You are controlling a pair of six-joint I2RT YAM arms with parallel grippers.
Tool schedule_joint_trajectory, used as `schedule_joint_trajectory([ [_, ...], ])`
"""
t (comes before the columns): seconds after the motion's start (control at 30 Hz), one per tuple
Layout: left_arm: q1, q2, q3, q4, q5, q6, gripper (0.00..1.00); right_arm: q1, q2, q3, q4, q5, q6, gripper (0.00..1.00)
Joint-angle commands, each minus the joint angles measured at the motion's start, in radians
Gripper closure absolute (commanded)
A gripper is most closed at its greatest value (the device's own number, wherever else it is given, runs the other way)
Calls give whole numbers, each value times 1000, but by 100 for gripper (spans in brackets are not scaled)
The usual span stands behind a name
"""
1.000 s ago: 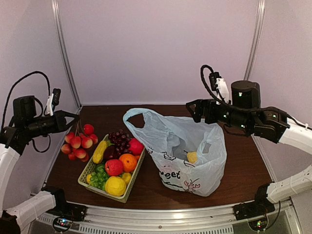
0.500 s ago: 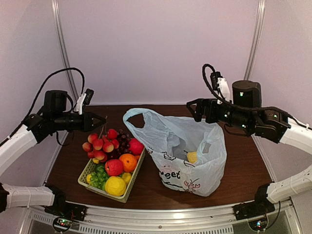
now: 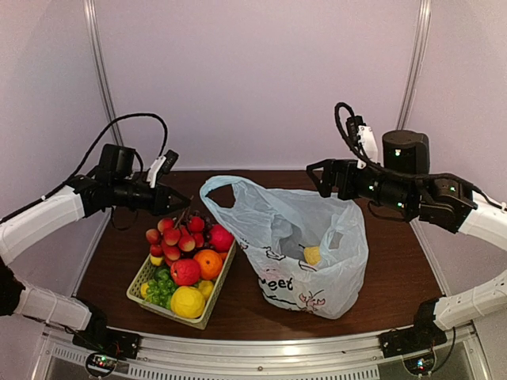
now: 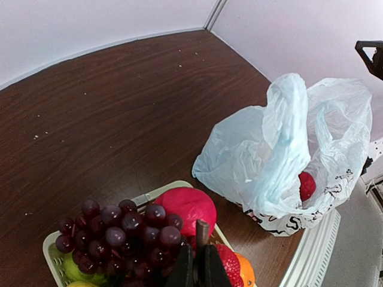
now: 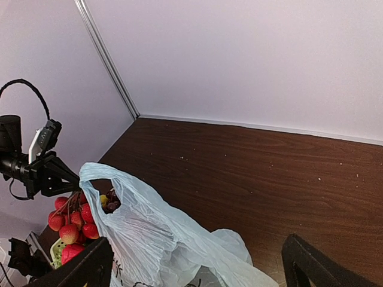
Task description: Untie the knot of the plastic bag and take out the fruit
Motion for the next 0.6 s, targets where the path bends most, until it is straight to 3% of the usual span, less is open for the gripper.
schedule_joint_trajectory([
  [0.0,-8,44,22,66,81,41,96,-5,-16,-4,-21,19,10,1],
  [0.2,-11,82,23,67,80,44,88,-6,-19,-1,-27,21,11,1],
  [0.57,-11,16,-13,89,-28,-5,40,-6,-22,1,-28,19,10,1],
])
